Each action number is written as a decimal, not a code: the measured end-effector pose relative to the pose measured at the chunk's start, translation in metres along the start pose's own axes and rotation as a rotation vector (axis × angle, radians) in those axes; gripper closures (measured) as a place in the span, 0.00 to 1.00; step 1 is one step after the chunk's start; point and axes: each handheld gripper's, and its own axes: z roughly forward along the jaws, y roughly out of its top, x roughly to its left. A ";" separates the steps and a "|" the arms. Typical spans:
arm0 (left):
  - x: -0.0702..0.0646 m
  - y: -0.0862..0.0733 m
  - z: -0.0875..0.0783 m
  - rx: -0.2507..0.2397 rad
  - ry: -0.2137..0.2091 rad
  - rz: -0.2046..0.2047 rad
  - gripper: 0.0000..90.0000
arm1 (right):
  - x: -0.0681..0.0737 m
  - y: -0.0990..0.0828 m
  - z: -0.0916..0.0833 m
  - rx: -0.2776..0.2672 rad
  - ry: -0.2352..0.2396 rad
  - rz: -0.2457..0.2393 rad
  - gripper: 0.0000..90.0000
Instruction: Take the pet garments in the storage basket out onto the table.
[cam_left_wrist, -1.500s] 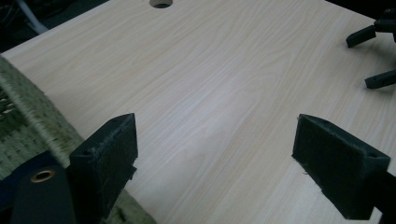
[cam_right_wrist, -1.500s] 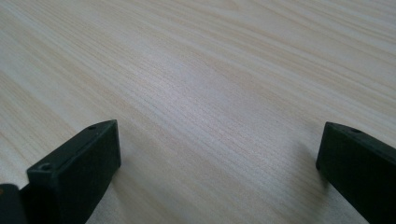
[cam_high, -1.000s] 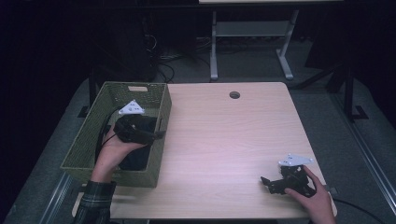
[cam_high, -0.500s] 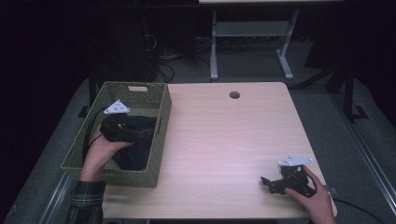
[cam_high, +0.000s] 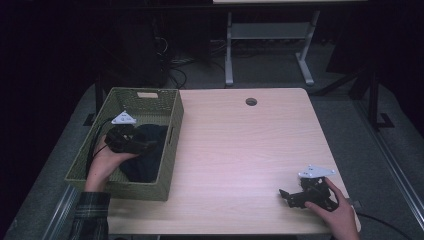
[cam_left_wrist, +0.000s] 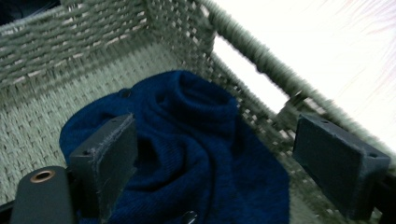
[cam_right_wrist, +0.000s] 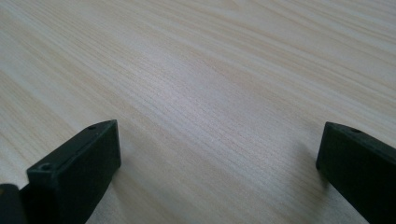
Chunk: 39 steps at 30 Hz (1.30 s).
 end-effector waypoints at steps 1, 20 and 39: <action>0.002 -0.001 0.002 0.008 0.001 0.005 0.15 | 0.000 0.000 0.000 0.000 0.000 0.000 0.00; 0.006 -0.019 0.044 0.216 0.002 0.041 0.15 | 0.000 0.000 0.000 0.000 0.000 0.000 0.00; -0.003 -0.026 0.065 0.395 0.035 0.086 0.25 | 0.000 0.000 0.000 0.000 0.000 -0.001 0.00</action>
